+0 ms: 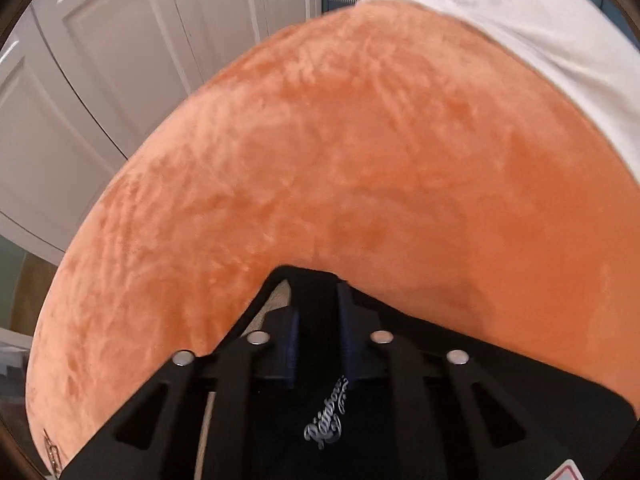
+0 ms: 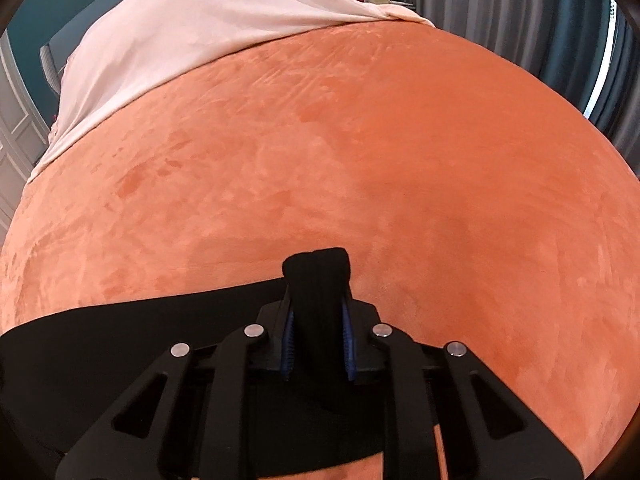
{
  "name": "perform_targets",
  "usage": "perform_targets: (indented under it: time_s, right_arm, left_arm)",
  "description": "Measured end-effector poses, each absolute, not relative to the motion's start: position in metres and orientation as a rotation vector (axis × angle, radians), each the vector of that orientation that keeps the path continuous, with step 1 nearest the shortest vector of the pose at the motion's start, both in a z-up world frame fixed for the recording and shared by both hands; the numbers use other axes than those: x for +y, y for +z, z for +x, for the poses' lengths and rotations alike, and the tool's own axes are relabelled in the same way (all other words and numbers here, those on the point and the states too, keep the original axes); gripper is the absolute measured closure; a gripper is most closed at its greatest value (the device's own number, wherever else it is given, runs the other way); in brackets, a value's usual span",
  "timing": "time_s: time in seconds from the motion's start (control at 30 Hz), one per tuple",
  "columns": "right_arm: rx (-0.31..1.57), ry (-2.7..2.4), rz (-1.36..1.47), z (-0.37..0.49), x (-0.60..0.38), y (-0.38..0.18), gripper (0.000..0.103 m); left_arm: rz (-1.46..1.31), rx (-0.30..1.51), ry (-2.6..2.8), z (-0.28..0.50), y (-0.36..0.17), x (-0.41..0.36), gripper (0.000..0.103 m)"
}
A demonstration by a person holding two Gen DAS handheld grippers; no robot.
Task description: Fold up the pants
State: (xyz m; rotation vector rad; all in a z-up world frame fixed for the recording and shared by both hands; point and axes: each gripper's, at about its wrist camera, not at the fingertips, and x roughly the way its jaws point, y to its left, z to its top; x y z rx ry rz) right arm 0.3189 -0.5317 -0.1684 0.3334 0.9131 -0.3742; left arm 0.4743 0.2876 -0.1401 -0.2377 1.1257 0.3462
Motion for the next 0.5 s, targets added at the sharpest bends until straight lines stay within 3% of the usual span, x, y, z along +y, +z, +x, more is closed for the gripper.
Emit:
perform_targets:
  time_s: [0.33, 0.5]
  right_arm:
    - [0.69, -0.227, 0.305, 0.255, -0.501, -0.066, 0.088]
    - [0.607, -0.132, 0.233, 0.187, -0.48, -0.02, 0.088]
  left_arm:
    - [-0.331, 0.924, 0.134, 0.363, -0.02, 0.3, 0.095]
    - [-0.255, 0.934, 0.101, 0.287, 0.005, 0.305, 0.095]
